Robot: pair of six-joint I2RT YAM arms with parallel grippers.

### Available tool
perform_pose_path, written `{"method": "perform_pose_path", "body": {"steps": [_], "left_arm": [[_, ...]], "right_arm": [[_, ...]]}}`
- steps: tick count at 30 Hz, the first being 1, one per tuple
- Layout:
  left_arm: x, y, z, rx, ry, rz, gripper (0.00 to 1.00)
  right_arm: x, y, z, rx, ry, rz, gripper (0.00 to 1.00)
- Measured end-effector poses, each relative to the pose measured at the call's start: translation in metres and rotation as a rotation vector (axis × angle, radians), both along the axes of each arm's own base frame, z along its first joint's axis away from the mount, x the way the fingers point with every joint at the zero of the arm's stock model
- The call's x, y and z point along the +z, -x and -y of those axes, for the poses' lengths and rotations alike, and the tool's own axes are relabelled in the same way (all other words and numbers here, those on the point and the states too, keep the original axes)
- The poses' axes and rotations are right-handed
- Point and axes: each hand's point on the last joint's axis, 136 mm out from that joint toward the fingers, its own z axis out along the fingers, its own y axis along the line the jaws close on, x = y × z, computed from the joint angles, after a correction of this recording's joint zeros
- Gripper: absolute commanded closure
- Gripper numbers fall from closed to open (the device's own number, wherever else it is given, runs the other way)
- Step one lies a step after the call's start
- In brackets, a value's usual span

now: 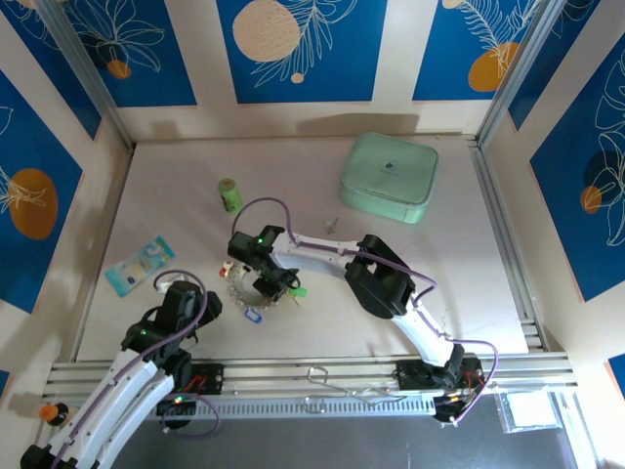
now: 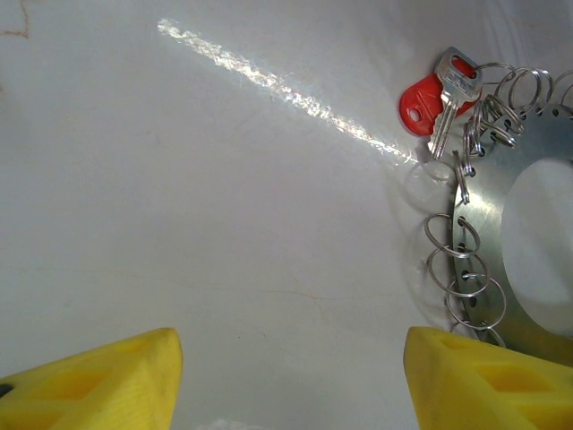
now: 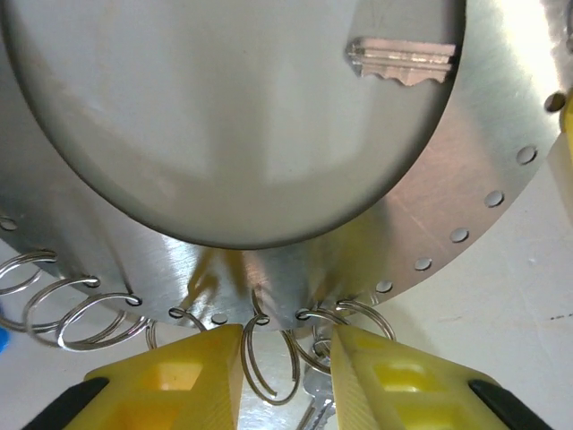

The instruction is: Put the keys on the keyring

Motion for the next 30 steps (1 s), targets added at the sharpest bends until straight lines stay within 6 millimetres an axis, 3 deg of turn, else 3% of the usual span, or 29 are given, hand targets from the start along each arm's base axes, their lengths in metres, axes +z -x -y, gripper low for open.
{"method": "perform_pose_path", "body": {"steps": [9, 17, 26, 30], "left_arm": [[0.002, -0.001, 0.000, 0.000, 0.005, 0.011, 0.34], [0.002, -0.001, 0.000, 0.000, 0.006, 0.013, 0.34], [0.009, -0.004, 0.007, -0.052, 0.015, 0.050, 0.34], [0.023, -0.011, 0.019, -0.119, 0.039, 0.092, 0.36]], "right_arm": [[0.003, -0.002, -0.002, 0.019, 0.004, 0.015, 0.78], [0.005, -0.002, -0.003, 0.030, 0.004, 0.019, 1.00], [0.007, -0.001, -0.004, 0.039, -0.019, 0.036, 1.00], [0.024, 0.003, 0.003, 0.048, -0.066, 0.062, 1.00]]}}
